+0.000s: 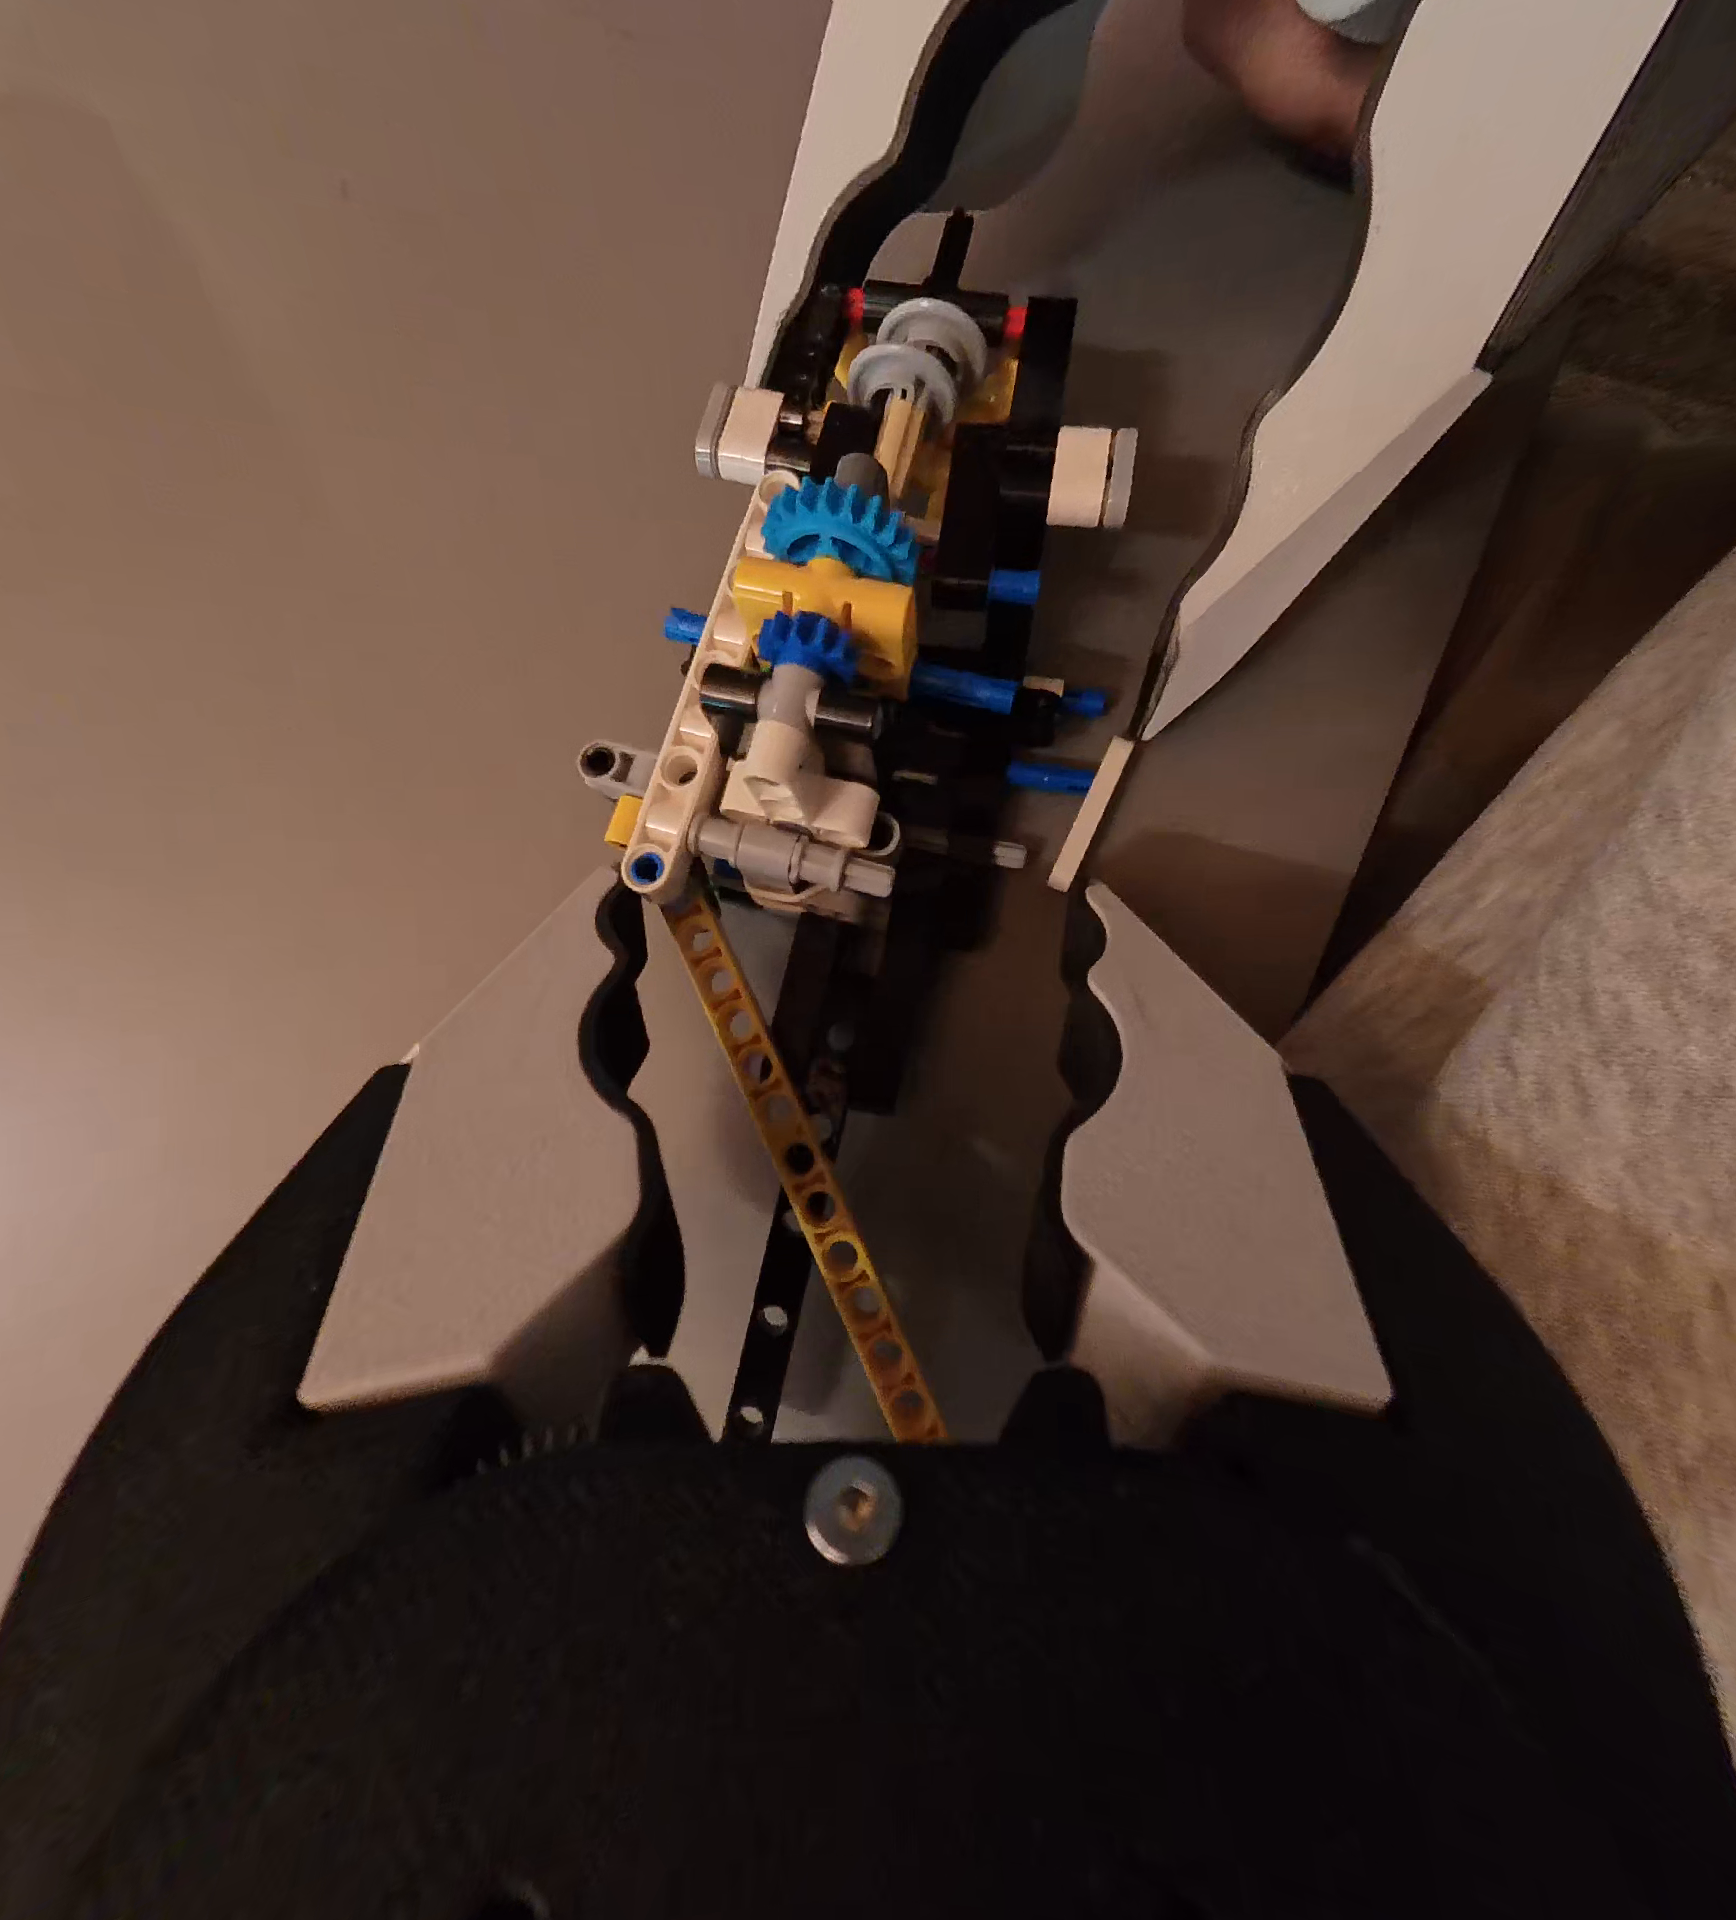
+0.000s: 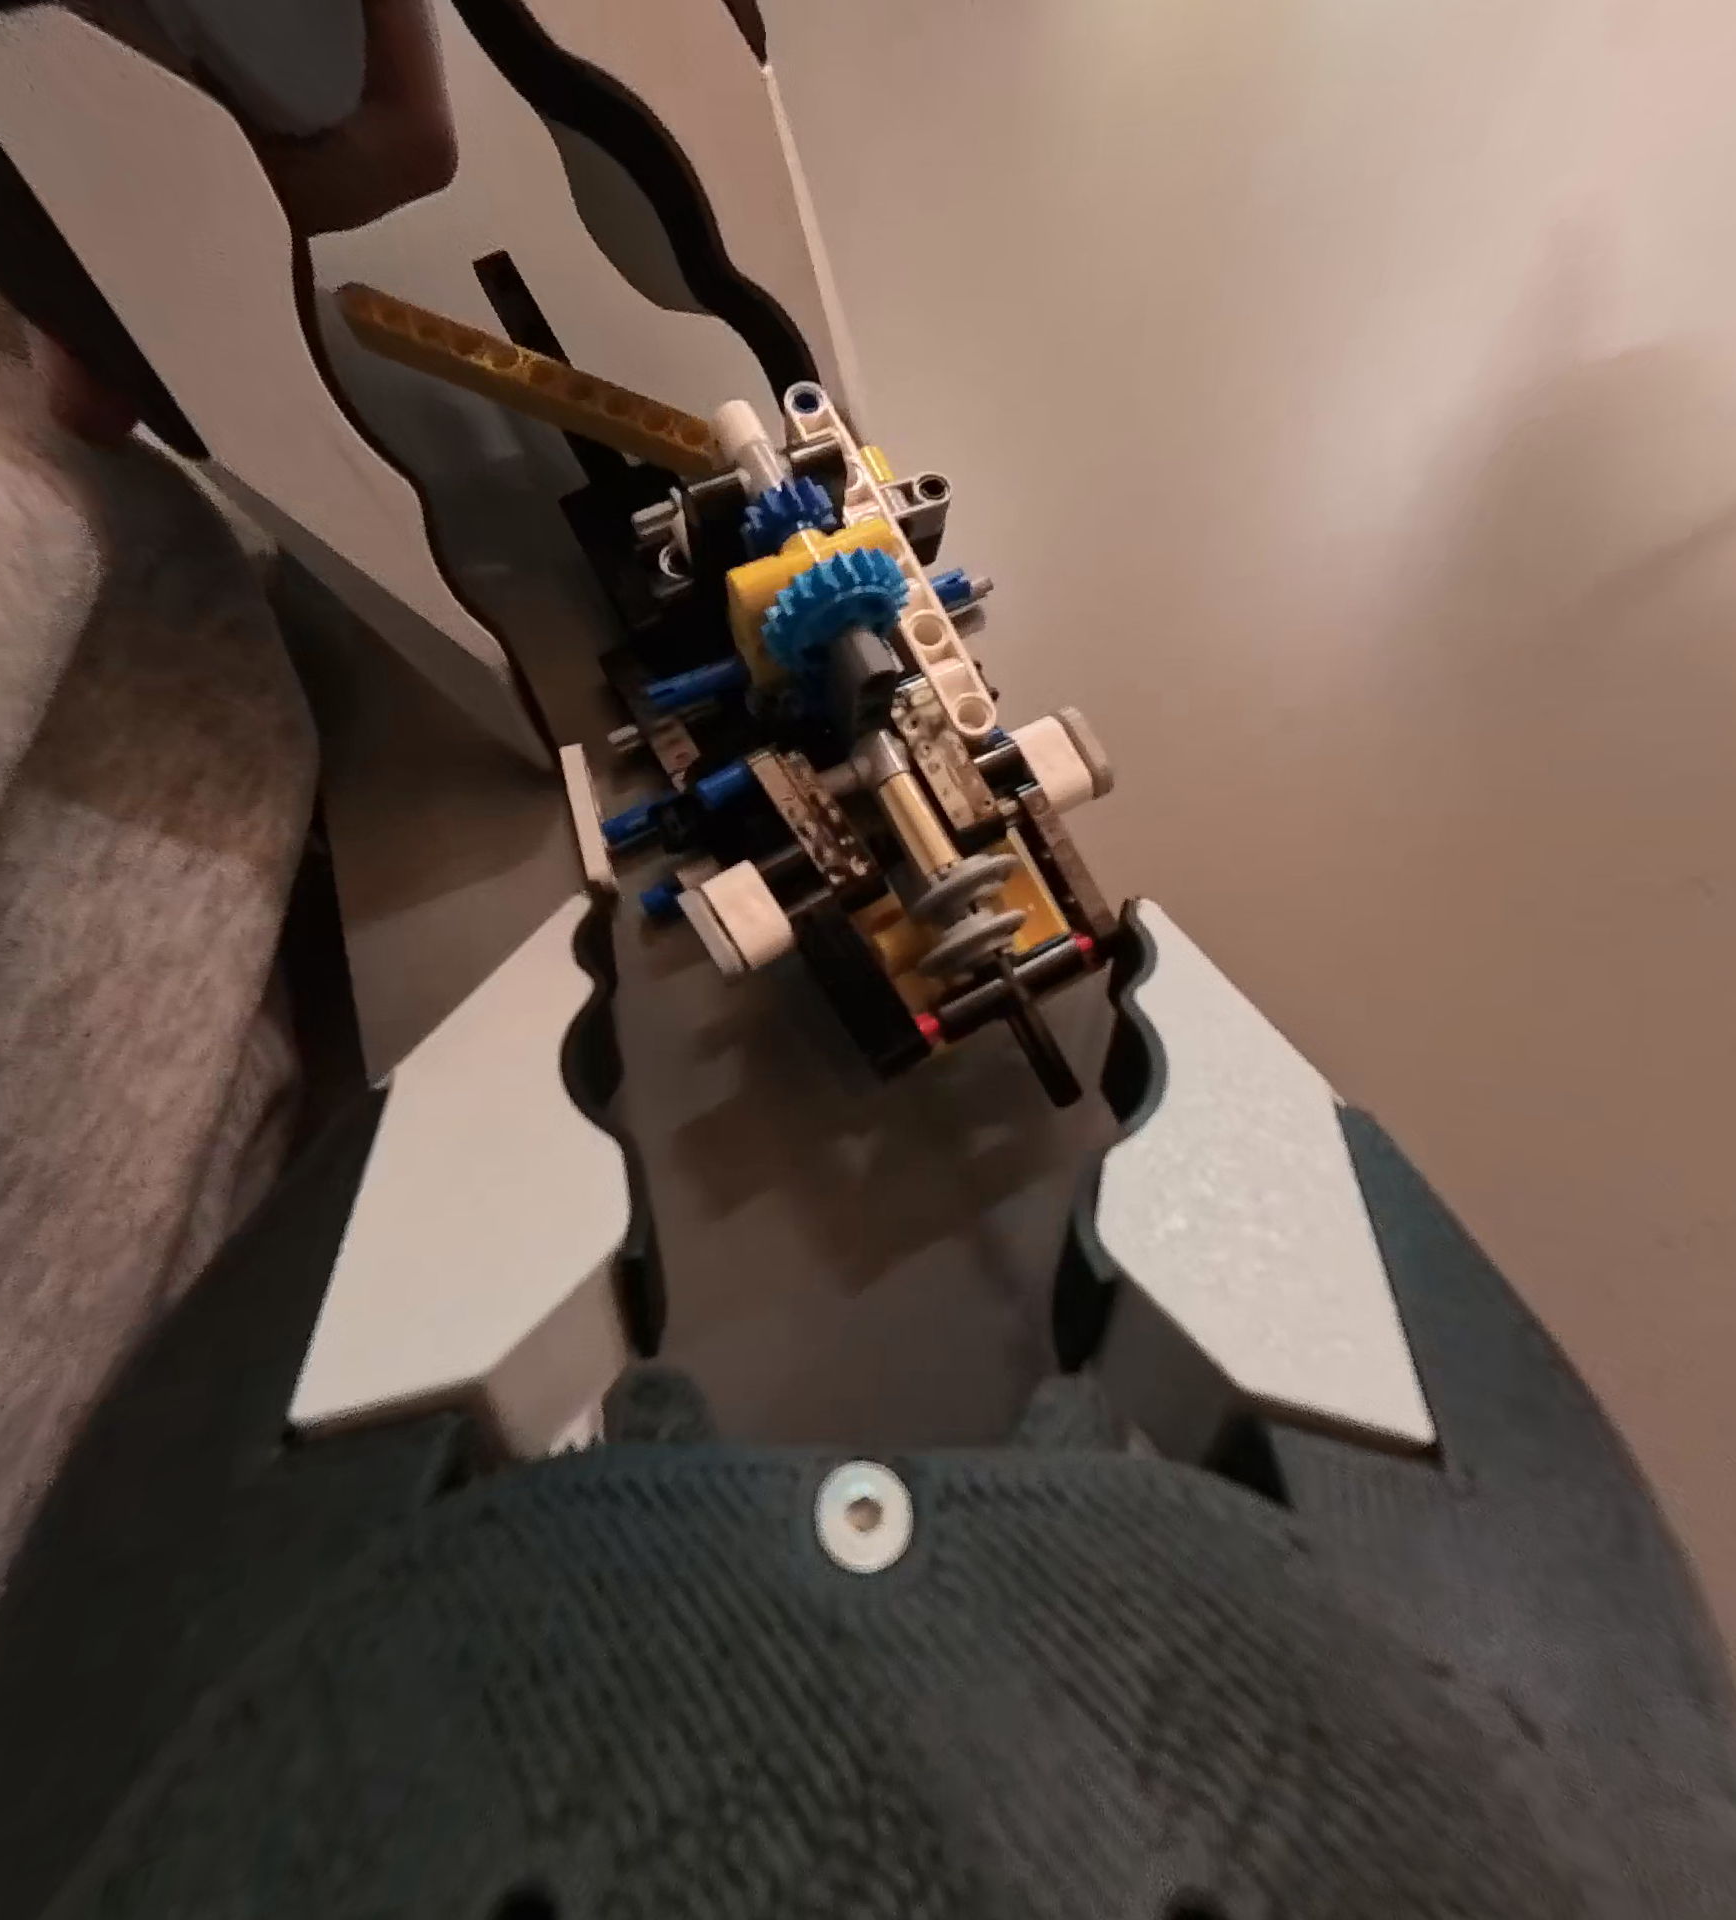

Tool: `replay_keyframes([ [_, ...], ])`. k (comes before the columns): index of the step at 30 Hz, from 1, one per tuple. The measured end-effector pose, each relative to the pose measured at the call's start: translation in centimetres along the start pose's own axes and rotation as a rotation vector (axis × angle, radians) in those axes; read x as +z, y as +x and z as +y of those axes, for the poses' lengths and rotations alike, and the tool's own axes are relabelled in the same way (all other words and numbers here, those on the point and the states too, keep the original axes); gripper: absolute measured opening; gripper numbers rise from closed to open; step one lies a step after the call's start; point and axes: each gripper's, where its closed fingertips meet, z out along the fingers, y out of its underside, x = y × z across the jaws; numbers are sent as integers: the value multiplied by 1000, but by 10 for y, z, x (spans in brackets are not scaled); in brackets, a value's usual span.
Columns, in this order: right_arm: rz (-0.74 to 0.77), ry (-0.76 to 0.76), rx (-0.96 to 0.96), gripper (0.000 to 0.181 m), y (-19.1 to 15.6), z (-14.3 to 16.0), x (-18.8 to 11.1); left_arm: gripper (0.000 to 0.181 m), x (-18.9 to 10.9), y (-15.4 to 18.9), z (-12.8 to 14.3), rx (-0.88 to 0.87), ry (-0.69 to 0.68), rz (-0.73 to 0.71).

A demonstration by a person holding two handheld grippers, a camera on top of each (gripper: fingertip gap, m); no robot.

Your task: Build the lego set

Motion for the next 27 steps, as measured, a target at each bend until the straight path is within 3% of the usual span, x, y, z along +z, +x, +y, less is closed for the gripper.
replay_keyframes([
  [27,11,-7,-1,99,-2,-1,1,81,-1,1,-2,-11,20,6],
])
